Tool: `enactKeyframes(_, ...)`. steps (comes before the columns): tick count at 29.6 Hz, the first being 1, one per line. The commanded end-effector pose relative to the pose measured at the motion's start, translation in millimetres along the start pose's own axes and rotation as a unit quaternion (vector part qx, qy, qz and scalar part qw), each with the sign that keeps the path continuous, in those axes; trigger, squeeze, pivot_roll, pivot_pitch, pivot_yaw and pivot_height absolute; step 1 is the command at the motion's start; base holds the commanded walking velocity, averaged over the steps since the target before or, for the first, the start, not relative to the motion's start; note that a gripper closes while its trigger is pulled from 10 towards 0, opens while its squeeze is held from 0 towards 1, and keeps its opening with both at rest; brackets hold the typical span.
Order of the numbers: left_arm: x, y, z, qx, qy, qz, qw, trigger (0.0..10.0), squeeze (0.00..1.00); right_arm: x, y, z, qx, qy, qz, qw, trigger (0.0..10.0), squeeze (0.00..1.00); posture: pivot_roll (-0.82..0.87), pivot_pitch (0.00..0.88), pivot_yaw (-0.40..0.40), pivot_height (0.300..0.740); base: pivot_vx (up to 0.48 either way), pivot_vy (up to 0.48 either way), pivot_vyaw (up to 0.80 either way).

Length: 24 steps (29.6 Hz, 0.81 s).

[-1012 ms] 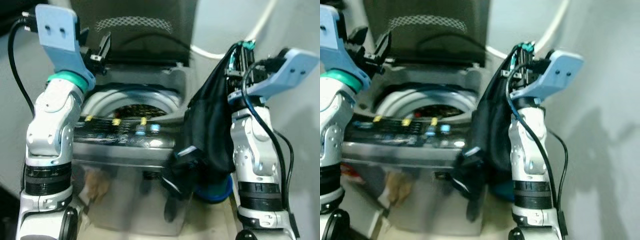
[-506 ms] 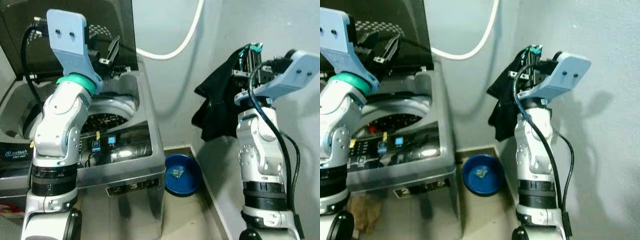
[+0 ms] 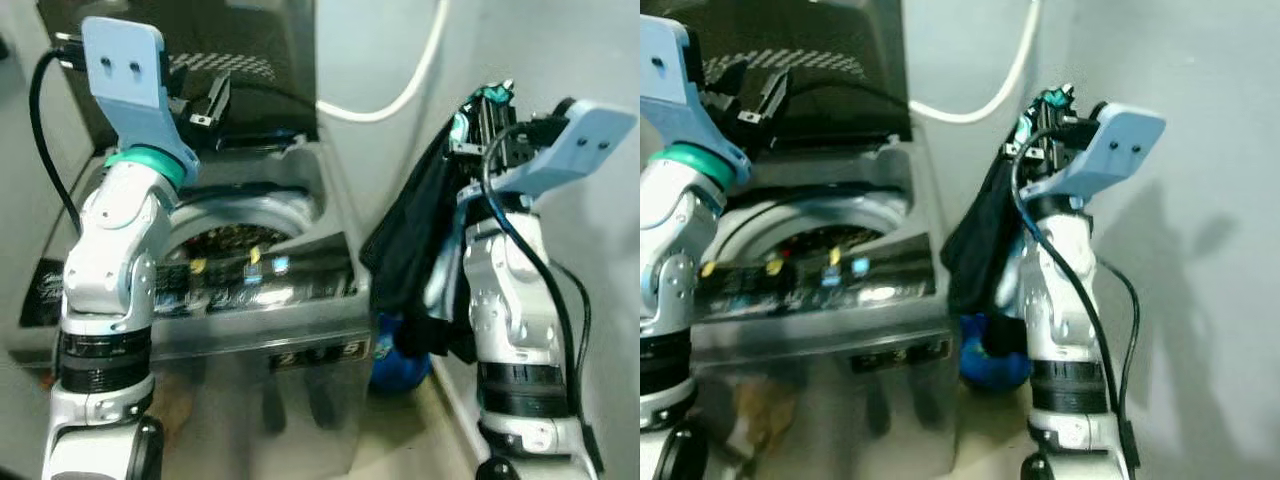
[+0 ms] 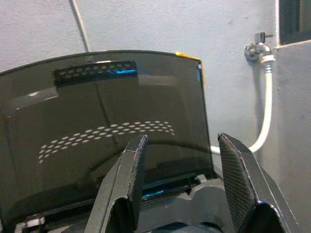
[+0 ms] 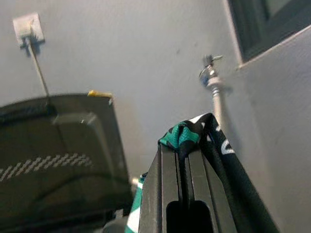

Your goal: Clothes washing

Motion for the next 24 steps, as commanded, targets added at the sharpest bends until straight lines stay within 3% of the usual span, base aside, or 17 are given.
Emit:
enactKeyframes(1, -2.9, -0.7, 1.1, 0.0, 0.005, -0.005, 1.0, 10.0, 0.0, -4.6, 5.8, -2.0, 0.015, 0.01, -0.001, 1.0, 10.0, 0.0, 0.08, 0.0, 0.068, 0.74, 0.0, 0.0, 0.0)
enactKeyframes(12, 0.6, -5.2, 1.4, -0.005, -0.002, -0.004, 1.0, 10.0, 0.0, -9.0, 3.5, -1.5, 0.01, 0.027, -0.001, 1.0, 10.0, 0.0, 0.08, 0.0, 0.073, 0.74, 0.0, 0.0, 0.0)
enactKeyframes(16, 1.3, -1.9, 2.9, 0.014, -0.024, -0.032, 0.999, 10.0, 0.0, -25.9, 3.0, -5.0, 0.004, 0.099, 0.001, 0.995, 10.0, 0.0, 0.08, 0.0, 0.076, 0.74, 0.0, 0.0, 0.0)
enactKeyframes(17, 0.9, 2.6, 3.9, 0.029, -0.044, -0.038, 0.998, 10.0, 0.0, -35.9, 6.1, -9.9, 0.006, 0.136, -0.002, 0.991, 10.0, 0.0, 0.07, 0.0, 0.076, 0.74, 0.0, 0.0, 0.0)
enactKeyframes(19, 15.1, 14.1, 14.9, 0.059, -0.157, -0.014, 0.986, 10.0, 0.0, -56.7, 21.6, -28.7, 0.028, 0.204, -0.007, 0.978, 10.0, 0.0, 0.06, 0.0, 0.068, 0.74, 0.0, 0.0, 0.0)
enactKeyframes(20, 15.1, 14.1, 14.9, 0.059, -0.157, -0.014, 0.986, 10.0, 0.0, -56.7, 21.6, -28.7, 0.028, 0.204, -0.007, 0.978, 10.0, 0.0, 0.06, 0.0, 0.068, 0.74, 0.0, 0.0, 0.0)
enactKeyframes(21, 26.4, 15.2, 23.7, 0.061, -0.218, -0.001, 0.974, 10.0, 0.0, -64.8, 30.6, -37.7, 0.039, 0.228, -0.016, 0.973, 10.0, 0.0, 0.06, 0.0, 0.064, 0.74, 0.0, 0.0, 0.0)
enactKeyframes(22, 26.4, 15.2, 23.7, 0.061, -0.218, -0.001, 0.974, 10.0, 0.0, -64.8, 30.6, -37.7, 0.039, 0.228, -0.016, 0.973, 10.0, 0.0, 0.06, 0.0, 0.064, 0.74, 0.0, 0.0, 0.0)
enactKeyframes(24, 55.7, 5.5, 44.4, 0.04, -0.32, 0.057, 0.945, 10.0, 0.0, -85.3, 58.8, -57.5, 0.07, 0.285, -0.056, 0.954, 10.0, 0.0, 0.06, 0.0, 0.054, 0.74, 0.0, 0.0, 0.0)
Point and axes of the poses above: a point about 5 cm out from each wrist's last joint towards the gripper, its own z axis pointing back from the gripper into the wrist, its own y axis along the axis of the wrist's last joint, x = y × z, the point moved 1 cm from there along -z, pointing out of the wrist towards the gripper, and after that the axes turned 6 degrees about -z, right-handed, at the moved point
